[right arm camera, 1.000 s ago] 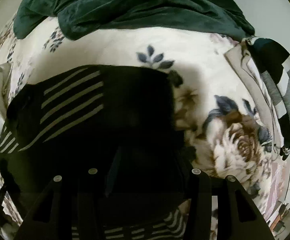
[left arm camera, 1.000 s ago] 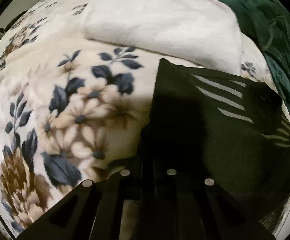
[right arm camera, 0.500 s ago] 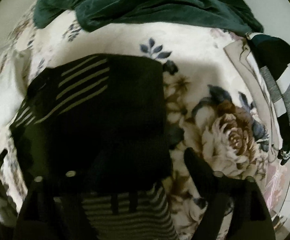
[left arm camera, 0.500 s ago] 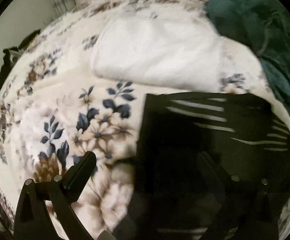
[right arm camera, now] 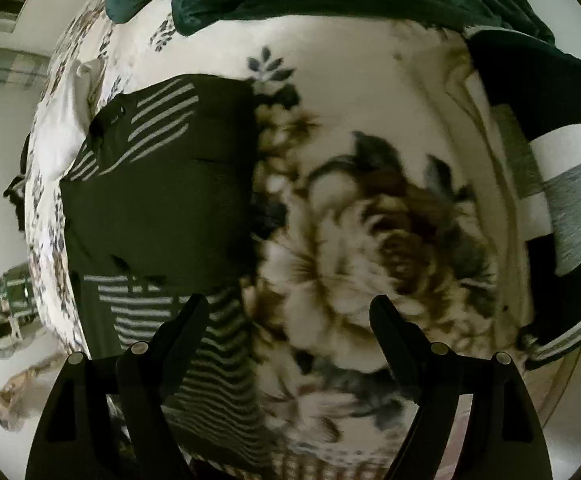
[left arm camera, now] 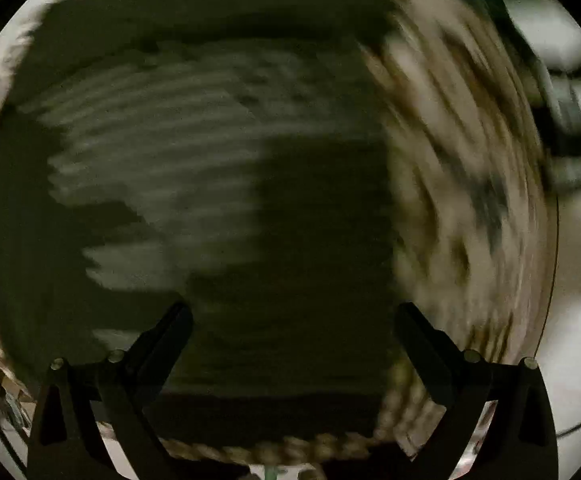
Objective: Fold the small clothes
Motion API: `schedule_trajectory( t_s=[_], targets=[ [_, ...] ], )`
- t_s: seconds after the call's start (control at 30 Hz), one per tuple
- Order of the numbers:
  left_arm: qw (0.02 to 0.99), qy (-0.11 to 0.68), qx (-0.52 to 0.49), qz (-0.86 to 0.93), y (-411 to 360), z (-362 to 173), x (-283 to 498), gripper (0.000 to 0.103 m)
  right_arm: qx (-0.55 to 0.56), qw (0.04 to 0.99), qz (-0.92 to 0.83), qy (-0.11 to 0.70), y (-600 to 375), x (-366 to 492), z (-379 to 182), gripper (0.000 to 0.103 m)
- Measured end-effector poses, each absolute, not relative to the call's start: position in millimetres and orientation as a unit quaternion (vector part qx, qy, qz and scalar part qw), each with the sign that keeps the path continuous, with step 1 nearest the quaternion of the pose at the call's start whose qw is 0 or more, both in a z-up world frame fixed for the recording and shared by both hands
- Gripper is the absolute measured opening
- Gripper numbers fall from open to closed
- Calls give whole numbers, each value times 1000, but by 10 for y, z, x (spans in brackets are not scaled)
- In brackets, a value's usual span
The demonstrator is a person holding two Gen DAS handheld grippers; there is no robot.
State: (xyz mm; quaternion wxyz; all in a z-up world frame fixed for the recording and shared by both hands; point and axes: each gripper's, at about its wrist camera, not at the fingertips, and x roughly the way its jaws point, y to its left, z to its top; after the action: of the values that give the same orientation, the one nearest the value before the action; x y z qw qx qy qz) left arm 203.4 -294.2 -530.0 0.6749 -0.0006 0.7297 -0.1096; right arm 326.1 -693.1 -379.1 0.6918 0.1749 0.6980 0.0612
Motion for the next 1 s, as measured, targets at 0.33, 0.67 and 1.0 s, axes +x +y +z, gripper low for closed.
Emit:
schedule_trajectory(
  t_s=[0.33, 0.67, 1.0],
  targets=[
    [704, 698, 58, -114, -3423, -5795, 1669, 32, 194, 696, 112, 682, -6642, 4116, -4409, 84],
    [750, 652, 7, -105, -3079, -5319, 1635, 7, 270, 660, 121, 690, -5903, 5276, -5381, 13],
    [796, 593, -109, -61, -1933, -4565, 1716, 7, 183, 711, 120, 668, -5108, 5279, -4583, 9]
  ],
)
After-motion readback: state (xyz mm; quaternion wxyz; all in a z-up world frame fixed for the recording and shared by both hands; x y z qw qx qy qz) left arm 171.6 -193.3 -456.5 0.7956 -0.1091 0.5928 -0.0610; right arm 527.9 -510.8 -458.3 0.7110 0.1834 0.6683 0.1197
